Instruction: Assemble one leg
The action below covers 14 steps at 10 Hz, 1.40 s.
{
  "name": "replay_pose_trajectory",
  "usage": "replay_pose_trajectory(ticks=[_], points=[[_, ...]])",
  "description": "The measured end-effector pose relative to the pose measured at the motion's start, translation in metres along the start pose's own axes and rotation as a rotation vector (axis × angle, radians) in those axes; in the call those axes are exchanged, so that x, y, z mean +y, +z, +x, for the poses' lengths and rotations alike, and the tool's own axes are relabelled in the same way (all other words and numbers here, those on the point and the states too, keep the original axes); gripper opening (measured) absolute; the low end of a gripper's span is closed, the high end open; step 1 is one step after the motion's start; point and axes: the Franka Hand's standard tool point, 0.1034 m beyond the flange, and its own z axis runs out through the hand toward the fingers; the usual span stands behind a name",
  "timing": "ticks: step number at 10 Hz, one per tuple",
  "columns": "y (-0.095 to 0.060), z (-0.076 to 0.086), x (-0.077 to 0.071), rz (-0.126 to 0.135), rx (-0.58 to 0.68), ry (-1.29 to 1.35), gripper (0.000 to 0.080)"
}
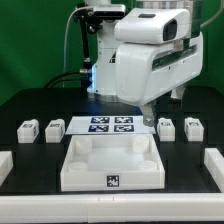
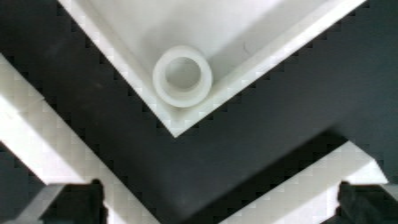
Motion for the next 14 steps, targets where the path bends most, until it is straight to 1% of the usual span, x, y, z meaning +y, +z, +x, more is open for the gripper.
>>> replay_pose_trajectory(ticks=[1,2,3,4,5,6,7,8,9,10,13,14], points=[[0.005,-0.018,-0.008,-0.005,0.001,-0.143,0.0650],[0.014,-0.043,-0.022,0.003,-0.006,-0.254,0.0650],[0.026,-0.065,-0.032,0.001,-0.001,-0.358,0.0650],[0.046,-0.092,-0.039,0.010,0.004,-0.495,0.0650],[0.061,-0.108,-0.041,0.037,0.000,-0.546,0.0650],[0.057,-0.098,-0.035,0.046,-0.001,-0.624,0.0650],[0.064,-0.094,-0.030,0.021,0.016,-0.637,0.0650],[0.084,-0.102,-0.037,0.045,0.016,-0.625,0.0650],[0.091,-0.107,-0.038,0.057,0.017,-0.625,0.0650],[0.091,-0.109,-0.035,0.052,0.019,-0.622,0.0650],[0.089,-0.111,-0.036,0.051,0.015,-0.610,0.0650],[0.086,-0.110,-0.035,0.045,0.015,-0.610,0.0650]])
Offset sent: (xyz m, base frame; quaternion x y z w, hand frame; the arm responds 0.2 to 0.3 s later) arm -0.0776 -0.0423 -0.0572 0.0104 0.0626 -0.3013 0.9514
